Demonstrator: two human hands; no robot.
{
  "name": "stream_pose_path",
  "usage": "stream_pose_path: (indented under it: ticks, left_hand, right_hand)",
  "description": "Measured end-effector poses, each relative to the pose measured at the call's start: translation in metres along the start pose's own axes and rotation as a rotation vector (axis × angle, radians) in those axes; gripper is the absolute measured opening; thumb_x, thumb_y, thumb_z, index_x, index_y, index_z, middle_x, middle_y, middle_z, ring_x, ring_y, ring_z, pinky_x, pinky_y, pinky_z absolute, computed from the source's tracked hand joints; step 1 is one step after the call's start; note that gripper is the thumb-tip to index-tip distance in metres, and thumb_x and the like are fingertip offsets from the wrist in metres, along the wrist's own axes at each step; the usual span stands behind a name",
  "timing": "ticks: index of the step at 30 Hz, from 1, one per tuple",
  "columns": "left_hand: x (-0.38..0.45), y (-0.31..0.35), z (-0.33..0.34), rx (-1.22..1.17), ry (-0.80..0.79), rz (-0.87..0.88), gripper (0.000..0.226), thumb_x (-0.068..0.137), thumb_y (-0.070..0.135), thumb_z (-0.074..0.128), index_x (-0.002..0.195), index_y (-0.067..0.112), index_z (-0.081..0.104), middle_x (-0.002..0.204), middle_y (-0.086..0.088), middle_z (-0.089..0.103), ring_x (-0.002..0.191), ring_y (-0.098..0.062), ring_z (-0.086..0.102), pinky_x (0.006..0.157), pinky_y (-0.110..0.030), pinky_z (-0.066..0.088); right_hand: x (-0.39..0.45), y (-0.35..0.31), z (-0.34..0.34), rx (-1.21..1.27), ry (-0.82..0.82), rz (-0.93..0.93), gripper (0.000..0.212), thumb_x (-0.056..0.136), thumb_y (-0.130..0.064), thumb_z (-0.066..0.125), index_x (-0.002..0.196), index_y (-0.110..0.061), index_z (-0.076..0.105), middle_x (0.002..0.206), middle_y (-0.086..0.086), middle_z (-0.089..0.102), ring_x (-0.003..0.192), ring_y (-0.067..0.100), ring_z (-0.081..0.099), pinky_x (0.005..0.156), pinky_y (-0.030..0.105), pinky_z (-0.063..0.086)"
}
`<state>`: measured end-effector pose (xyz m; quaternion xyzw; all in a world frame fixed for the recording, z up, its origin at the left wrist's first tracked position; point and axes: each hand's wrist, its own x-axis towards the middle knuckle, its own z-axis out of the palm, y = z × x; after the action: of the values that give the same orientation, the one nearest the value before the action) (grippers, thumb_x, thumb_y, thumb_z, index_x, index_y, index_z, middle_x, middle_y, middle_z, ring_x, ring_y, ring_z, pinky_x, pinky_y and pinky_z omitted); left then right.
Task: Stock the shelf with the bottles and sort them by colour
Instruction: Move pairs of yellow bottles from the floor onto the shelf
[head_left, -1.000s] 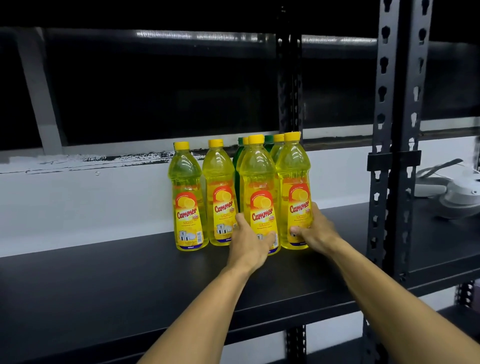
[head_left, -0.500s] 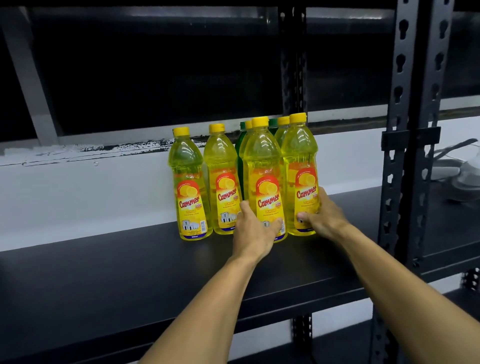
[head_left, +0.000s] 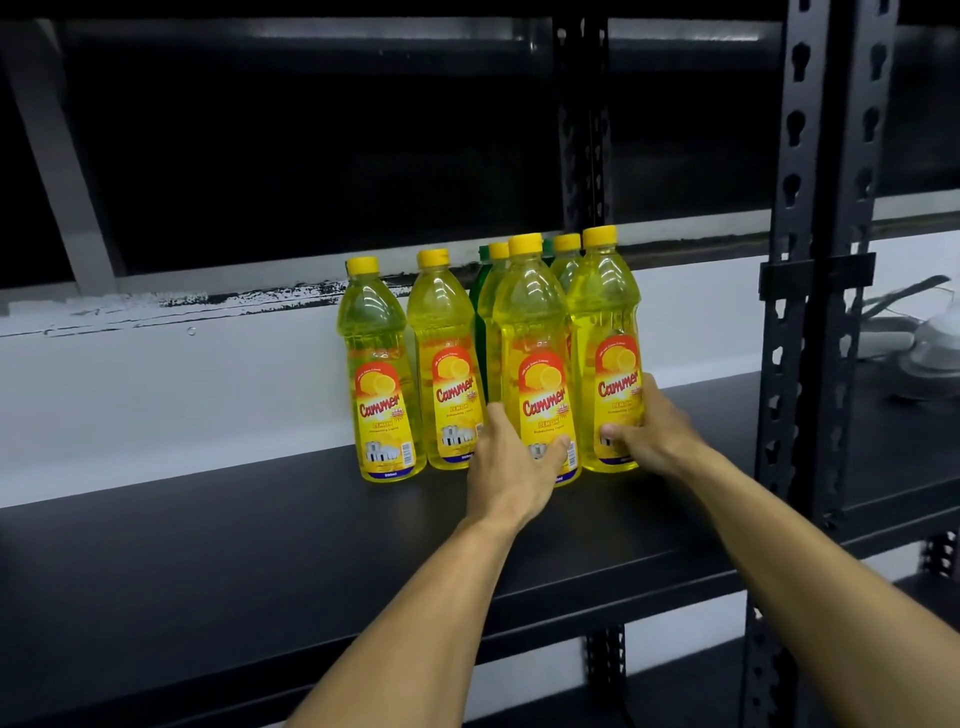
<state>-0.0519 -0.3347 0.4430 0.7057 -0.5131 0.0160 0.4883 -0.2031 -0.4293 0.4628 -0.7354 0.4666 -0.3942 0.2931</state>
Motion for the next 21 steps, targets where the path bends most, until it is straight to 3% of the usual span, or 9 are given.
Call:
stream_pose_path:
  ticks: [7, 12, 16, 21]
  left_hand:
    - [0.0057, -0.0021, 0.0033, -0.068, -0.025, -0.030, 0.076, 0.080, 0.048, 0.075, 0.134, 0.021, 0.029, 0.119, 0.001, 0.058, 0.105, -0.018, 0.061, 0.083, -0.036, 0.056]
    - [0.0057, -0.0019, 0.0040, -0.063, -0.043, -0.059, 0.081, 0.080, 0.049, 0.074, 0.138, 0.022, 0.026, 0.125, 0.001, 0.055, 0.111, -0.018, 0.058, 0.085, -0.035, 0.052]
    - [0.0057, -0.0029, 0.0026, -0.053, -0.074, -0.095, 0.091, 0.078, 0.055, 0.073, 0.144, 0.020, 0.022, 0.133, 0.000, 0.050, 0.119, -0.020, 0.053, 0.091, -0.039, 0.052]
    - [0.0054, -0.0011, 0.0012, -0.032, -0.100, -0.146, 0.082, 0.076, 0.061, 0.070, 0.136, 0.022, 0.028, 0.127, 0.002, 0.055, 0.112, -0.020, 0.057, 0.088, -0.040, 0.052]
  right_hand:
    - [0.0044, 0.0024, 0.0013, 0.005, 0.005, 0.012, 0.062, 0.082, -0.031, 0.075, 0.130, -0.030, 0.035, 0.122, 0.001, 0.060, 0.112, 0.029, 0.059, 0.097, 0.056, 0.047]
    - [0.0039, 0.0005, -0.0007, 0.004, -0.013, 0.004, 0.064, 0.083, -0.031, 0.074, 0.134, -0.026, 0.037, 0.121, 0.001, 0.059, 0.111, 0.027, 0.058, 0.097, 0.050, 0.048]
    - [0.0050, 0.0034, 0.0013, 0.011, 0.001, 0.006, 0.064, 0.081, -0.034, 0.075, 0.132, -0.030, 0.036, 0.121, 0.000, 0.060, 0.112, 0.028, 0.059, 0.098, 0.055, 0.046]
    - [0.0054, 0.0026, 0.0043, 0.074, -0.004, 0.024, 0.077, 0.080, -0.030, 0.076, 0.140, -0.026, 0.028, 0.124, 0.001, 0.058, 0.113, 0.027, 0.058, 0.098, 0.056, 0.046]
